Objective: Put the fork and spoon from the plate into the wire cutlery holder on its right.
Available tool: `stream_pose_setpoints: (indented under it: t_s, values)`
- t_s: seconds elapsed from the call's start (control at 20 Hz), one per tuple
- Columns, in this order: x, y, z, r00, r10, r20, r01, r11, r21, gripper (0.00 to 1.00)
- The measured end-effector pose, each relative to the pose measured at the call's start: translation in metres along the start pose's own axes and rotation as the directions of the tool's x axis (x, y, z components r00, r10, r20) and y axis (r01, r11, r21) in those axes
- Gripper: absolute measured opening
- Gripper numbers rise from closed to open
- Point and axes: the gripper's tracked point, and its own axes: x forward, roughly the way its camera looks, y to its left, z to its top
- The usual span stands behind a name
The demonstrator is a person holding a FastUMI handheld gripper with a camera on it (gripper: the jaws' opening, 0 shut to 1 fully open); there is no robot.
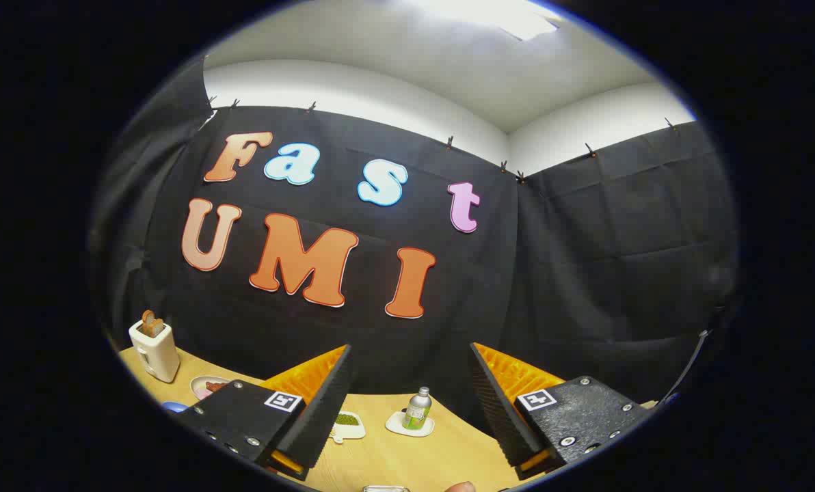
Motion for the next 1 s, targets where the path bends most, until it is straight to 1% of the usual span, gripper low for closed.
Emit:
stream_pose_setpoints:
  t_s: [0.15,0.6,0.85,1.0]
  values:
    - [0.003,-0.001,-0.001,1.0,0.017,0.004,-0.017,1.0,-0.008,0.98]
    - [0.014,0.021,-0.007,0.995,0.1,-0.011,-0.1,0.995,0.018,0.99]
    - [0.012,0.043,-0.009,0.987,0.162,-0.026,-0.161,0.987,0.021,0.99]
    - [0.013,0.063,-0.002,0.979,0.202,-0.015,-0.201,0.979,0.033,0.98]
